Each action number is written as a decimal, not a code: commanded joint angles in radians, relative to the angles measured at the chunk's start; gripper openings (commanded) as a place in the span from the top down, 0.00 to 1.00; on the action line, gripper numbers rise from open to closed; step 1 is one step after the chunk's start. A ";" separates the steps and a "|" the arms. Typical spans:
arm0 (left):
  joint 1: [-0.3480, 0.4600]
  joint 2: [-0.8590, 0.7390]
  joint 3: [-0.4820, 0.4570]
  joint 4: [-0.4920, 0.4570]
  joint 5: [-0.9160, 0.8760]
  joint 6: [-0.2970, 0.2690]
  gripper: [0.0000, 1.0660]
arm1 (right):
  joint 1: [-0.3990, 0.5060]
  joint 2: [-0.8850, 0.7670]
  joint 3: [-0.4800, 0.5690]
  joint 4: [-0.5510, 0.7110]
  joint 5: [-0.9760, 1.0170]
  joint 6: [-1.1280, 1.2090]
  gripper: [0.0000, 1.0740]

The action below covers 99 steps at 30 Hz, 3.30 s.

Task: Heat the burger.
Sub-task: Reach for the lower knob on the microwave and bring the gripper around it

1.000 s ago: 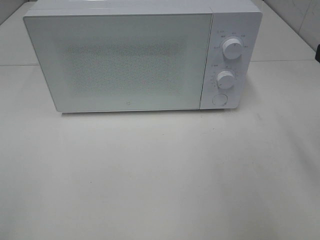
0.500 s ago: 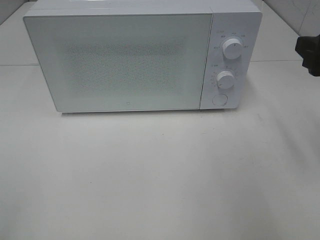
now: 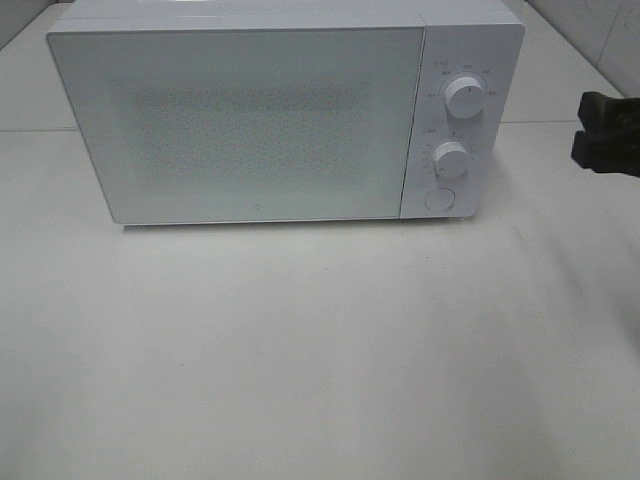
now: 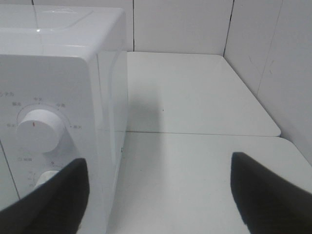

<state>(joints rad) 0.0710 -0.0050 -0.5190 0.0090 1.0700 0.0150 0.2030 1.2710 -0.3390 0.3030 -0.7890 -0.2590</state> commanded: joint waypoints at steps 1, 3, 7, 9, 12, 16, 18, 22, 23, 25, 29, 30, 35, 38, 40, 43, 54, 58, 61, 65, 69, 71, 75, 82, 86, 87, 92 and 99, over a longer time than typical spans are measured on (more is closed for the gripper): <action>0.002 -0.015 0.000 -0.001 0.001 0.000 0.08 | 0.077 0.048 0.005 0.089 -0.088 -0.066 0.29; 0.002 -0.015 0.000 -0.001 0.001 0.000 0.08 | 0.128 0.081 0.005 0.120 -0.127 -0.077 0.29; 0.002 -0.015 0.000 -0.001 0.001 0.000 0.08 | 0.194 0.128 0.005 0.151 -0.188 -0.077 0.29; 0.002 -0.015 0.000 -0.001 0.001 0.000 0.08 | 0.251 0.178 0.005 0.196 -0.251 -0.077 0.29; 0.002 -0.015 0.000 -0.001 0.001 0.000 0.08 | 0.302 0.228 0.003 0.249 -0.310 -0.068 0.29; 0.002 -0.015 0.000 -0.001 0.001 0.000 0.08 | 0.377 0.283 0.003 0.305 -0.383 -0.047 0.29; 0.002 -0.015 0.000 -0.001 0.001 0.000 0.08 | 0.398 0.298 0.003 0.320 -0.401 -0.041 0.29; 0.002 -0.015 0.000 -0.001 0.001 0.000 0.08 | 0.464 0.375 -0.012 0.353 -0.455 0.005 0.29; 0.002 -0.015 0.000 -0.001 0.001 0.000 0.08 | 0.466 0.390 -0.018 0.352 -0.459 0.016 0.29; 0.002 -0.015 0.000 -0.001 0.001 0.000 0.08 | 0.466 0.416 -0.032 0.347 -0.464 0.034 0.29; 0.002 -0.015 0.000 -0.001 0.001 0.000 0.08 | 0.466 0.466 -0.063 0.347 -0.488 0.042 0.29; 0.002 -0.015 0.000 -0.001 0.001 0.000 0.08 | 0.466 0.466 -0.063 0.347 -0.488 0.042 0.29; 0.002 -0.015 0.000 -0.001 0.001 0.000 0.08 | 0.464 0.510 -0.102 0.347 -0.486 0.042 0.29; 0.002 -0.015 0.000 -0.001 0.001 0.000 0.08 | 0.456 0.542 -0.126 0.344 -0.487 0.042 0.29; 0.002 -0.015 0.000 -0.001 0.001 0.000 0.08 | 0.440 0.557 -0.144 0.329 -0.484 0.043 0.29; 0.002 -0.015 0.000 -0.001 0.001 0.000 0.08 | 0.415 0.576 -0.172 0.313 -0.483 0.049 0.29; 0.002 -0.015 0.000 -0.001 0.001 0.000 0.08 | 0.367 0.668 -0.281 0.276 -0.472 0.076 0.29; 0.002 -0.015 0.000 -0.001 0.001 0.000 0.08 | 0.347 0.709 -0.330 0.269 -0.463 0.076 0.29; 0.002 -0.015 0.000 -0.001 0.001 0.000 0.08 | 0.347 0.725 -0.345 0.269 -0.460 0.076 0.29; 0.002 -0.015 0.000 -0.001 0.001 0.000 0.08 | 0.347 0.756 -0.377 0.276 -0.457 0.076 0.29; 0.002 -0.015 0.000 -0.001 0.001 0.000 0.08 | 0.334 0.784 -0.402 0.274 -0.453 0.076 0.29; 0.002 -0.015 0.000 -0.001 0.001 0.000 0.08 | 0.334 0.799 -0.411 0.278 -0.454 0.076 0.29; 0.002 -0.015 0.000 -0.001 0.001 0.000 0.08 | 0.334 0.824 -0.416 0.302 -0.455 0.076 0.29; 0.002 -0.015 0.000 -0.001 0.001 0.000 0.08 | 0.334 0.823 -0.416 0.303 -0.462 0.076 0.29; 0.002 -0.015 0.000 -0.001 0.001 0.000 0.08 | 0.334 0.806 -0.416 0.303 -0.467 0.068 0.30; 0.002 -0.015 0.000 -0.001 0.001 0.000 0.08 | 0.334 0.806 -0.416 0.303 -0.467 0.068 0.30; 0.002 -0.015 0.000 -0.001 0.001 0.000 0.08 | 0.334 0.788 -0.416 0.303 -0.477 0.066 0.30; 0.002 -0.015 0.000 -0.001 0.001 0.000 0.08 | 0.335 0.788 -0.416 0.308 -0.468 0.065 0.33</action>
<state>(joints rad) 0.0710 -0.0050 -0.5190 0.0090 1.0700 0.0150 0.5440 2.0750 -0.7390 0.6030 -1.1960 -0.1950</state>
